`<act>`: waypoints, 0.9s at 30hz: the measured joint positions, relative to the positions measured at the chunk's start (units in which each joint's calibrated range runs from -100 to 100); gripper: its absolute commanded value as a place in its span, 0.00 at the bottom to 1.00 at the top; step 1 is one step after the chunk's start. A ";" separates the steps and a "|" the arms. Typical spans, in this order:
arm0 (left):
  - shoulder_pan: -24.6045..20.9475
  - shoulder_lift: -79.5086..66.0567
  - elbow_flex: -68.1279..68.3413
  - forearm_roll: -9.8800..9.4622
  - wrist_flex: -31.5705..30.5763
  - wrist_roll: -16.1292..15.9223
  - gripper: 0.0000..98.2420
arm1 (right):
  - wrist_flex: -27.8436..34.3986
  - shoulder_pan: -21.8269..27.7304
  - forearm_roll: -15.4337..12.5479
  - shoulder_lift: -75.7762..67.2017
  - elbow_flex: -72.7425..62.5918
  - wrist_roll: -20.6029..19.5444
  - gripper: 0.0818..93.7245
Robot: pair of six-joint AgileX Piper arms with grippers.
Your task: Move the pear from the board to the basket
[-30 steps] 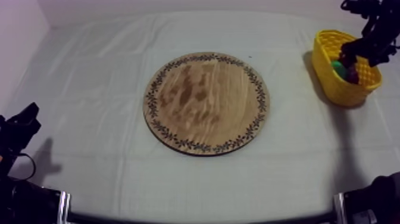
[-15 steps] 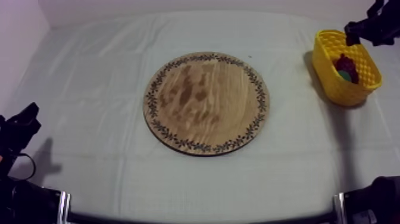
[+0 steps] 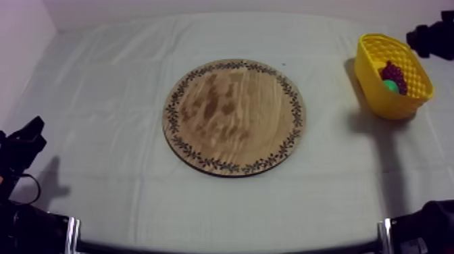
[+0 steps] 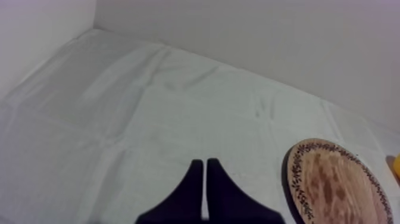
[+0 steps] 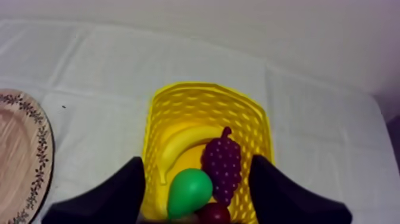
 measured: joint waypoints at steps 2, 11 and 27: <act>0.00 0.00 0.00 0.00 0.00 0.00 0.00 | -2.77 -0.24 -3.56 -5.07 4.73 3.03 0.46; 0.00 0.00 0.00 0.00 0.00 0.00 0.00 | -5.69 -1.36 -20.12 -28.20 25.26 19.18 0.28; 0.00 0.00 0.00 0.00 0.00 0.00 0.00 | 4.62 -4.96 -8.03 -56.99 41.11 18.10 0.02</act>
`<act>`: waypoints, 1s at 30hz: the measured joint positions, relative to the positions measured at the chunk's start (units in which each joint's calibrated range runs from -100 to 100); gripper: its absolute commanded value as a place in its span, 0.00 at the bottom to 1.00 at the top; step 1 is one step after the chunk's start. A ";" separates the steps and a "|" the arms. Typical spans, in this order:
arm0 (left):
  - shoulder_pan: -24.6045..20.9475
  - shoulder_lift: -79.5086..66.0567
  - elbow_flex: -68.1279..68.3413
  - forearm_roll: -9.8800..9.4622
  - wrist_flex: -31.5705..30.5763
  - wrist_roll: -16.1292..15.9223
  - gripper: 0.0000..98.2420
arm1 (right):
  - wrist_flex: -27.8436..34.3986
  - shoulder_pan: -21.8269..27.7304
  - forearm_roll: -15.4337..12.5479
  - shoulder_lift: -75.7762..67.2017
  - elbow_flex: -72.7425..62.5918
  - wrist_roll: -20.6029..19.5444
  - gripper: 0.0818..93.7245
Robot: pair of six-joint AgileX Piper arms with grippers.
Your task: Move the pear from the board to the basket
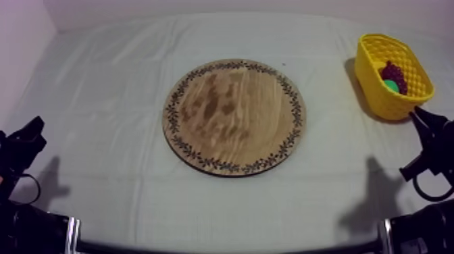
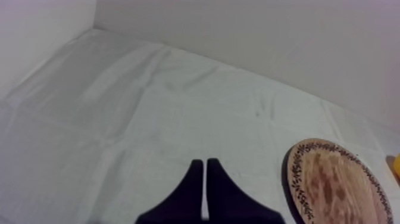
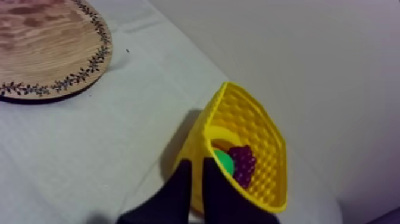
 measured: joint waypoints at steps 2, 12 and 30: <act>0.00 0.00 0.00 0.00 0.00 0.00 0.00 | 2.00 -0.39 1.34 -0.15 0.00 -3.44 0.01; 0.00 0.00 0.00 0.00 0.00 0.00 0.00 | 3.94 -2.89 3.20 -0.27 0.00 -15.08 0.08; 0.00 0.00 0.00 0.00 0.00 0.00 0.00 | 4.10 -2.96 3.67 -0.27 0.00 -17.26 0.01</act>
